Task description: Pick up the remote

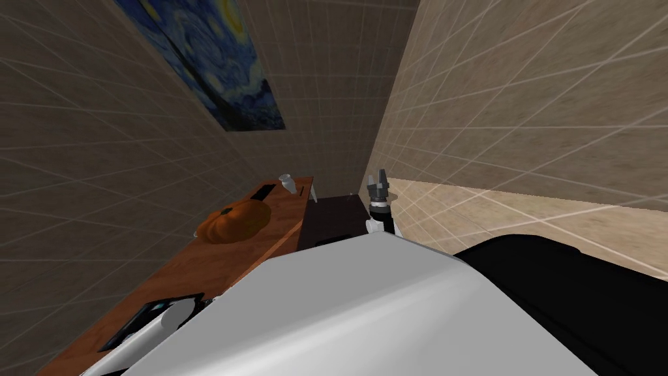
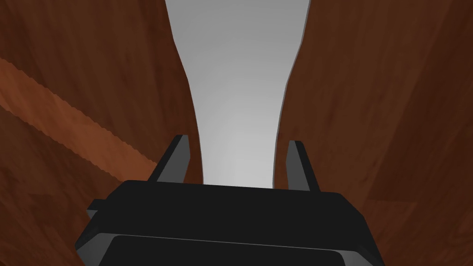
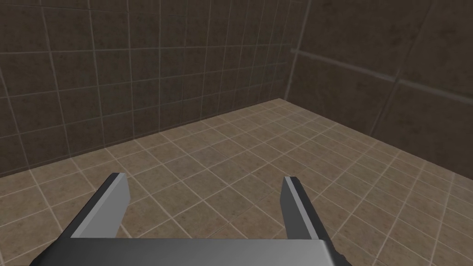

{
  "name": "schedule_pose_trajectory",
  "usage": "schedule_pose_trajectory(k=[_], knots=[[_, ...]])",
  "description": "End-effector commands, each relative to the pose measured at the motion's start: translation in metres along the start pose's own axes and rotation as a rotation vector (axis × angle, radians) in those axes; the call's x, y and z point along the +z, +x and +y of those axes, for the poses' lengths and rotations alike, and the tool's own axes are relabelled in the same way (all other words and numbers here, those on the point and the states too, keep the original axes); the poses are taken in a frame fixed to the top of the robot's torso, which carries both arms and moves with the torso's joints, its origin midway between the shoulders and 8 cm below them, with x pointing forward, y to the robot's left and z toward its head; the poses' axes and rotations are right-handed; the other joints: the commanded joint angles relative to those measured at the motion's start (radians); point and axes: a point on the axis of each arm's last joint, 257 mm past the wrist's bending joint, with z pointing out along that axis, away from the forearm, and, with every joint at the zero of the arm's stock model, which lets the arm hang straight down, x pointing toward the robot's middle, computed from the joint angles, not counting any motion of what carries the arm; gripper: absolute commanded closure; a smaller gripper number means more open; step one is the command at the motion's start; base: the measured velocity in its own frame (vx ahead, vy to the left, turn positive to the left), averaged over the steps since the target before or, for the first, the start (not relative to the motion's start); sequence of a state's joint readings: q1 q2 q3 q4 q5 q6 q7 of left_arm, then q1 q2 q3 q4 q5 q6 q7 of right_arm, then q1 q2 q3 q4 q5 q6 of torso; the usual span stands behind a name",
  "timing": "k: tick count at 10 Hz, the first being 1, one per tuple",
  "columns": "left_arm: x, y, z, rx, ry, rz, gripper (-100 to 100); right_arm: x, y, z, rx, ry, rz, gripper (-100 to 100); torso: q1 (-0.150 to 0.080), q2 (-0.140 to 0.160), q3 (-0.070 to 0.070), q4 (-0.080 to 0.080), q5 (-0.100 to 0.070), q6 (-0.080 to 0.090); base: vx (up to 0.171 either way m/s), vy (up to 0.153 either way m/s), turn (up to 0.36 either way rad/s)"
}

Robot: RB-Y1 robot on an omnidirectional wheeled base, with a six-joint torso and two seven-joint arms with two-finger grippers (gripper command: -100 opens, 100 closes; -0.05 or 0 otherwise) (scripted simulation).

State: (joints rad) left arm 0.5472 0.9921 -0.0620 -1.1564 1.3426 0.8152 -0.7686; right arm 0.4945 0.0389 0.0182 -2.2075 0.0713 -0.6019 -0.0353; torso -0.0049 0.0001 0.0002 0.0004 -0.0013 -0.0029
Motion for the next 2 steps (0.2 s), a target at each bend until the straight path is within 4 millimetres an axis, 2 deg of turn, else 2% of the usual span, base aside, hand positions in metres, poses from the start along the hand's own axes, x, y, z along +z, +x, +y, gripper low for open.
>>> schedule_pose_trajectory(k=[1,2], knots=[[0.0000,0.0000,0.0000,0.000,0.000,0.000,100,0.0000,0.0000,0.0000,0.000,0.000,0.000,0,0.000,0.000,0.000,0.000,0.000,0.000,0.004,-0.029,0.021],[-0.0008,-0.0004,-0.0001,0.001,0.000,0.000,0,0.0000,0.0000,0.0000,0.000,0.000,0.000,0,0.001,0.000,0.000,0.000,0.000,0.001,0.000,-0.005,-0.001]])
